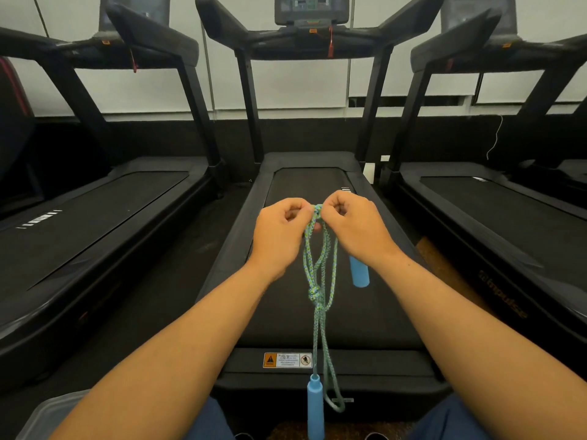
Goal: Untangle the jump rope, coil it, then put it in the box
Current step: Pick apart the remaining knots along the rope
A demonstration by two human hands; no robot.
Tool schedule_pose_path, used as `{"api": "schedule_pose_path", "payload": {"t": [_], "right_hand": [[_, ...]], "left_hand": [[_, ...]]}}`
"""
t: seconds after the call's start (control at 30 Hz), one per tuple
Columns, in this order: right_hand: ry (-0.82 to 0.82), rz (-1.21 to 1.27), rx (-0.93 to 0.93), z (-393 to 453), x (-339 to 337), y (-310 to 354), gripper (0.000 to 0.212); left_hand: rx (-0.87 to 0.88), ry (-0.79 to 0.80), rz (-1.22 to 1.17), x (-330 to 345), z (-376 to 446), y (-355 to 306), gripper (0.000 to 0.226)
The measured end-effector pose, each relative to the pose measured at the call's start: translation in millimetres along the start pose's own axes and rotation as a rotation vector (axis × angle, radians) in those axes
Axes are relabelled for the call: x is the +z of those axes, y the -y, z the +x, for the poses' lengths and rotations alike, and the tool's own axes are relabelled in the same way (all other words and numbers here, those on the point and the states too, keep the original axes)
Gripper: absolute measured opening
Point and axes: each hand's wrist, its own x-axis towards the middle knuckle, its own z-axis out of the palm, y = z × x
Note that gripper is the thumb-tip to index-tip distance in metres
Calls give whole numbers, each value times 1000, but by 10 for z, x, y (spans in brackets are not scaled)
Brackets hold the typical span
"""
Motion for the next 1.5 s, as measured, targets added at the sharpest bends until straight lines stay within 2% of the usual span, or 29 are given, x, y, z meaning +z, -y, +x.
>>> {"api": "schedule_pose_path", "payload": {"t": [0.07, 0.27, 0.37, 0.5, 0.6, 0.73, 0.83, 0.93, 1.0, 1.07, 1.13, 1.27, 1.37, 1.5], "right_hand": [[28, 6, 1, 1, -15, -40, 16], [129, -156, -46, 1, 0, -164, 14], [136, -230, -72, 33, 19, -184, 14], [122, -253, -76, 38, 35, -173, 13], [96, -201, -76, 46, 25, -122, 13], [49, -155, -77, 47, 14, -65, 13], [0, -92, -32, 58, 17, -55, 17], [10, -81, 0, 40, 35, -91, 18], [32, -92, 6, 20, 43, -114, 16], [41, -103, -6, 18, 43, -120, 14], [45, -112, -19, 25, 44, -122, 13], [44, -136, -36, 35, 58, -120, 14], [21, -105, -30, 43, 58, -105, 16], [-8, -100, -18, 47, 34, -138, 20]], "left_hand": [[12, 61, 14, -58, 34, 39, 11], [402, 258, 685, -219, 106, 31, 3], [458, 291, 910, -200, 127, -16, 11], [449, 291, 1028, -135, 101, 12, 22], [441, 202, 984, -113, 69, 2, 23], [392, 83, 801, -126, 38, -39, 24], [258, -27, 576, -120, 55, -33, 20], [174, 16, 472, -126, 57, 25, 11], [280, 88, 533, -168, 48, 69, 6], [466, 156, 648, -197, 67, 109, 21], [588, 163, 732, -195, 92, 115, 19], [624, 74, 752, -150, 101, 128, 11], [496, -11, 618, -119, 67, 117, 10], [140, -135, 286, -30, 51, 116, 12]]}}
